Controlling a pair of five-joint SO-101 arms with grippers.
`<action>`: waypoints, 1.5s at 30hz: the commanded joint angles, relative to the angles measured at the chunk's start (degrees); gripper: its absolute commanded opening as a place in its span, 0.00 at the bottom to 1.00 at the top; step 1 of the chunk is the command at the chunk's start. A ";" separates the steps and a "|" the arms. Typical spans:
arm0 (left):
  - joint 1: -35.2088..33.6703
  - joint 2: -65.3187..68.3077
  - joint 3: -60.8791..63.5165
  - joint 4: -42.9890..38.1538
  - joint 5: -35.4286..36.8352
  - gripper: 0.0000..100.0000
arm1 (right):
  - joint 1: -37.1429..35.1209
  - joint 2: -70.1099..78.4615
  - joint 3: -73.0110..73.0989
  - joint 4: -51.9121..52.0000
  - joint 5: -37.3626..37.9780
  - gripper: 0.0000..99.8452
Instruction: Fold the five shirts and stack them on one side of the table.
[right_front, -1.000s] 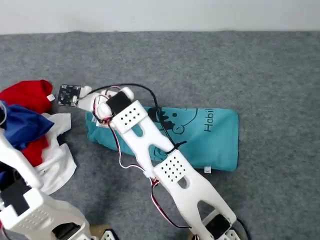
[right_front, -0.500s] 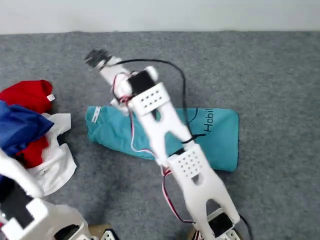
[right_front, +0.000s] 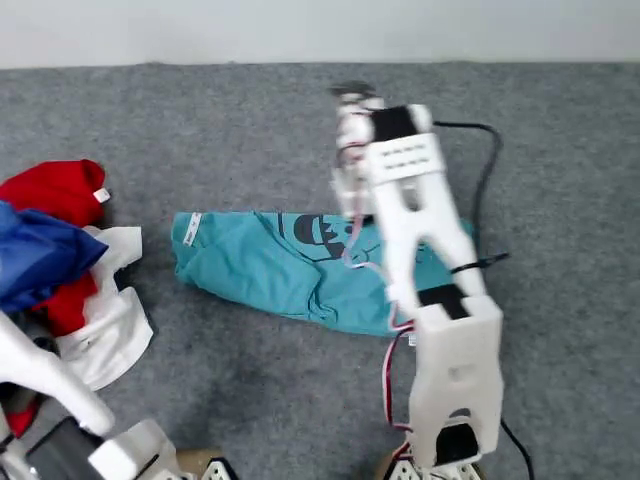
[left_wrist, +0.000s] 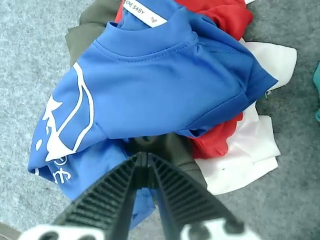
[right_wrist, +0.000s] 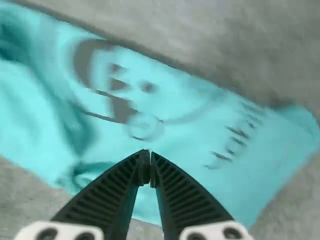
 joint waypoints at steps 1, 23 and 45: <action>0.09 -2.99 -0.04 1.14 -1.67 0.02 | 6.11 -4.26 0.79 2.24 -3.16 0.11; 0.18 -2.99 -0.04 1.14 -4.84 0.02 | 12.44 -18.86 17.49 -3.56 -6.07 0.20; 0.70 -2.90 -0.04 1.23 -4.84 0.02 | 15.34 -14.46 43.34 -29.32 -6.15 0.27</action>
